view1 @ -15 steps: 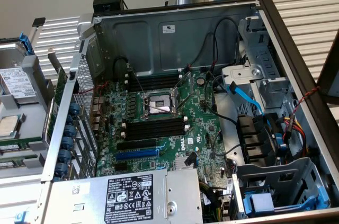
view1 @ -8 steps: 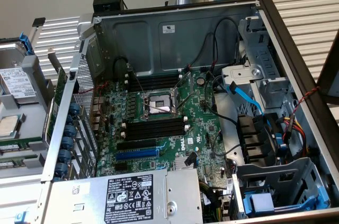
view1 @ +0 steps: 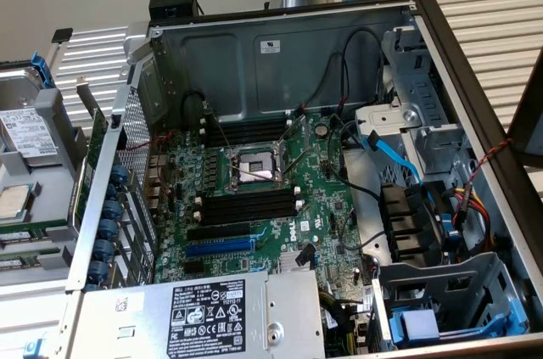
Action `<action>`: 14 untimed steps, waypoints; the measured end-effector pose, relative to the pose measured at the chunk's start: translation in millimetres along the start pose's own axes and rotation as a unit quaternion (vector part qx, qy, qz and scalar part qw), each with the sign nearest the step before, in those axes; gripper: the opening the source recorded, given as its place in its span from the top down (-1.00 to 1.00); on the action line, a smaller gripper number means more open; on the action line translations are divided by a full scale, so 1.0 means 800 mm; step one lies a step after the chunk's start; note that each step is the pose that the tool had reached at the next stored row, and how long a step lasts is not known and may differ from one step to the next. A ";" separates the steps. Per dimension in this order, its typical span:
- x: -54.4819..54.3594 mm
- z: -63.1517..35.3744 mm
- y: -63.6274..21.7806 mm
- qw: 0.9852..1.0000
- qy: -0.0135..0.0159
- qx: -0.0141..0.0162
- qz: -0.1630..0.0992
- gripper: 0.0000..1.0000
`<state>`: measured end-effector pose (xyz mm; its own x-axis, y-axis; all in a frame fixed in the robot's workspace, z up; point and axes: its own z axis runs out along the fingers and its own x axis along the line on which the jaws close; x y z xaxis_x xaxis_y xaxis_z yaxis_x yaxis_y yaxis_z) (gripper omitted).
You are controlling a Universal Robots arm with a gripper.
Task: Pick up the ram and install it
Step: 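Pick up the ram and move it above insertion slot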
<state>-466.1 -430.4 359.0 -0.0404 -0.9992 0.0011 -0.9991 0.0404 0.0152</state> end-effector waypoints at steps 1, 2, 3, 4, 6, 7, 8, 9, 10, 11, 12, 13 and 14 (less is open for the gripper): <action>0.000 0.002 0.000 1.000 0.000 0.000 -0.003 0.79; 0.000 0.004 0.000 1.000 0.000 0.001 -0.003 0.79; 0.000 0.006 0.000 1.000 0.000 0.001 -0.004 0.79; 0.000 0.007 0.000 1.000 0.000 0.003 -0.004 0.79; 0.000 0.011 0.000 1.000 0.000 0.004 -0.004 0.79; 0.000 0.012 0.000 1.000 0.000 0.005 -0.004 0.79; 0.000 0.015 0.000 1.000 0.000 0.005 -0.004 0.79; -0.001 0.017 -0.001 1.000 0.000 0.005 -0.004 0.79; -0.002 0.019 -0.001 1.000 0.000 0.005 -0.004 0.79; -0.003 0.021 -0.001 1.000 0.000 0.005 -0.004 0.79; -0.005 0.024 -0.001 1.000 0.000 0.005 -0.004 0.79; -0.007 0.026 -0.002 1.000 0.000 0.005 -0.004 0.79; -0.009 0.028 -0.003 1.000 0.000 0.005 -0.004 0.79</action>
<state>-463.8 -422.9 336.4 -0.0324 -0.9995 0.0007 -0.9995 0.0324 0.0048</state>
